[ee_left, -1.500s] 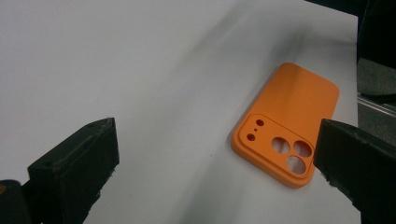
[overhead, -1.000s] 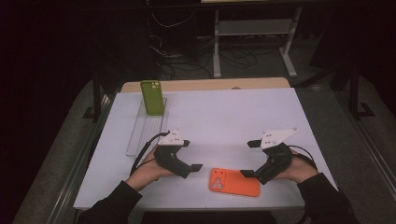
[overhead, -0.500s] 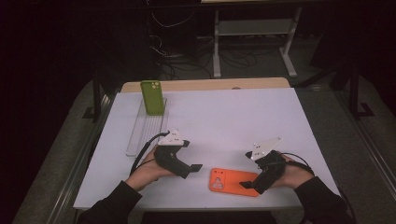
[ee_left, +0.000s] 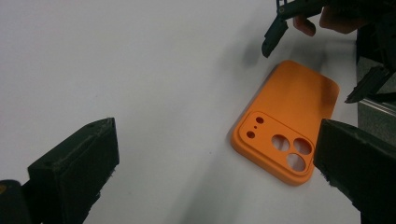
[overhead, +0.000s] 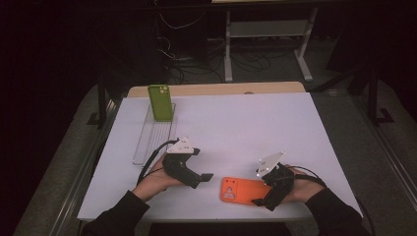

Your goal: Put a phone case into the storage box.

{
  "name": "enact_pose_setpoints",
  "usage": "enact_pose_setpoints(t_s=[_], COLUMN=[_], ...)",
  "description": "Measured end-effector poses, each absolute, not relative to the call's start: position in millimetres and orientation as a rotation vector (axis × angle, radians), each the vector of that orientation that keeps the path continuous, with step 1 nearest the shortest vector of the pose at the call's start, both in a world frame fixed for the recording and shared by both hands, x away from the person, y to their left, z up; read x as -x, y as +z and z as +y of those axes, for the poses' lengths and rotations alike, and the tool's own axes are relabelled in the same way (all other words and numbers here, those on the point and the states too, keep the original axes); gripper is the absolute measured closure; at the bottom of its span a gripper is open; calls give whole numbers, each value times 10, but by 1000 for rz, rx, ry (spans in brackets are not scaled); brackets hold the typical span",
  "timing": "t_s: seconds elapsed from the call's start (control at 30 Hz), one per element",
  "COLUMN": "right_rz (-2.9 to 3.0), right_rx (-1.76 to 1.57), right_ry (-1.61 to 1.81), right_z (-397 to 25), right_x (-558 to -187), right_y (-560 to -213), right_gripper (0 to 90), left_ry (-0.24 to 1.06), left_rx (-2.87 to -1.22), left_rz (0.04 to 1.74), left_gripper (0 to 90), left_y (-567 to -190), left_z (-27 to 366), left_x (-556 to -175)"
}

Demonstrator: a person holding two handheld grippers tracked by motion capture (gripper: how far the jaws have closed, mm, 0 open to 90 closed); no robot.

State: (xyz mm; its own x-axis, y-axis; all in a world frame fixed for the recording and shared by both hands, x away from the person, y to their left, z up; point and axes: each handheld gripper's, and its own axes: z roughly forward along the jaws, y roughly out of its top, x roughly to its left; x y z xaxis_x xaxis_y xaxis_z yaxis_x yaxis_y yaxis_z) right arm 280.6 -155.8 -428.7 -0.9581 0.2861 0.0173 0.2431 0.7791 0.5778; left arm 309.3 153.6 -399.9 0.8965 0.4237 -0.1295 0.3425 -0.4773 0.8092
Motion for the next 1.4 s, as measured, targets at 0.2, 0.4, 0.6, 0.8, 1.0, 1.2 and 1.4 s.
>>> enact_pose_setpoints(t_s=[0.2, 0.4, 0.6, 0.8, 1.0, 1.2, 1.4], right_rz=[2927, 2931, 2940, 2943, 2946, 2944, 2924], right_rx=[-418, -388, -360, -324, -310, -313, -384], right_ry=[881, 830, 798, 811, 822, 824, 834], right_z=[-1512, -1488, -1465, -1476, -1491, -1491, -1550], right_x=[-2790, -2785, -2772, -2763, -2758, -2758, -2826], right_y=[-4363, -4407, -4436, -4428, -4414, -4409, -4371], right_gripper=[0, 13, 35, 82, 145, 153, 154], left_ry=[110, 110, 106, 109, 101, 91, 77], left_rx=[-2121, -2122, -2125, -2131, -2133, -2138, -2144], left_rz=[542, 539, 538, 538, 535, 519, 504], left_gripper=[0, 0, 0, 0, 0, 0, 0], left_y=[-4004, -4006, -4010, -4013, -4024, -4027, -4011], left_z=[1530, 1527, 1525, 1522, 1510, 1508, 1513], left_x=[-3095, -3096, -3094, -3094, -3087, -3087, -3112])
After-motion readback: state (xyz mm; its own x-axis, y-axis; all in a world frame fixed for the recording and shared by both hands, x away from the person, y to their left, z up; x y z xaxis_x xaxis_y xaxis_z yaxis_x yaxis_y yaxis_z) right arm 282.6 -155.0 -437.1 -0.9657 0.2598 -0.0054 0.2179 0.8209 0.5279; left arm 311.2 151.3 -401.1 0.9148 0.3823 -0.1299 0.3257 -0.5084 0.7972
